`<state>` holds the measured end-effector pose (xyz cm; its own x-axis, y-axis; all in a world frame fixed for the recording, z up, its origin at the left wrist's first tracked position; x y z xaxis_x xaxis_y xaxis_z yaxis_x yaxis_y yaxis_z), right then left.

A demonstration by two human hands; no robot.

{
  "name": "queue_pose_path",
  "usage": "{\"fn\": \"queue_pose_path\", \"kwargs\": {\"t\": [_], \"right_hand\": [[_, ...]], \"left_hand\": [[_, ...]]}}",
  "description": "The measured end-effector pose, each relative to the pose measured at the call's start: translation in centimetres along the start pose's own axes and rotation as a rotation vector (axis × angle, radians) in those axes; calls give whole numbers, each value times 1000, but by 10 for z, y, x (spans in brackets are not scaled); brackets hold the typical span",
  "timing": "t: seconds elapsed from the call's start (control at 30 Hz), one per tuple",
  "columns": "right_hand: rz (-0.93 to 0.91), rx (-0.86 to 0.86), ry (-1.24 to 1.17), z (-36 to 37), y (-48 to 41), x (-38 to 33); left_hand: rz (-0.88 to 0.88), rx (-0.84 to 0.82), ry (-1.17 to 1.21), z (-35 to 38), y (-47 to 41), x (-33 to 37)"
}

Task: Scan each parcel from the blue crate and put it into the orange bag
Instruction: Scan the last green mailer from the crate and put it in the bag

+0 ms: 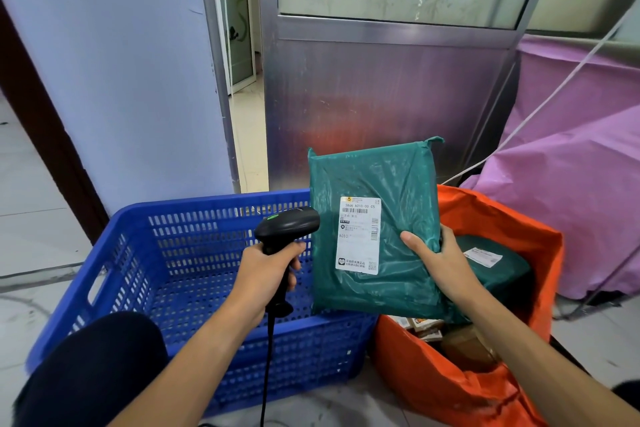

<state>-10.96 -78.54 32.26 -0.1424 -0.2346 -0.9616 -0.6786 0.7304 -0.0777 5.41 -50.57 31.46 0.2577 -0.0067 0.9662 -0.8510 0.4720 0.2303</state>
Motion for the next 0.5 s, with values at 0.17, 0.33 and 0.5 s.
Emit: {"fn": "queue_pose_path", "kwargs": {"t": [0.17,0.33,0.5], "right_hand": [[38,64,-24,-3,-2,9],[127,108,-80,-7,-7,23],[190,159,-153,-12,-13,36]], "left_hand": [[0,4,-11,0,-2,-3],[5,4,-21,0,-4,-4],[-3,2,-29,1,-5,-5]]}}
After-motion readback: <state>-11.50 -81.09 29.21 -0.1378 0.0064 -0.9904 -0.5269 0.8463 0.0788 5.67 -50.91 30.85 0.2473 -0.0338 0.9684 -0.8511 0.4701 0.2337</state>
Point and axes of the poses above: each hand's wrist, its own y-axis away from the middle knuckle, its own z-axis out of the palm, x = y × z, the point moved 8 cm from there along -y, towards the middle knuckle, and after that the axes turned 1 degree about -z, right-handed, at the moved point
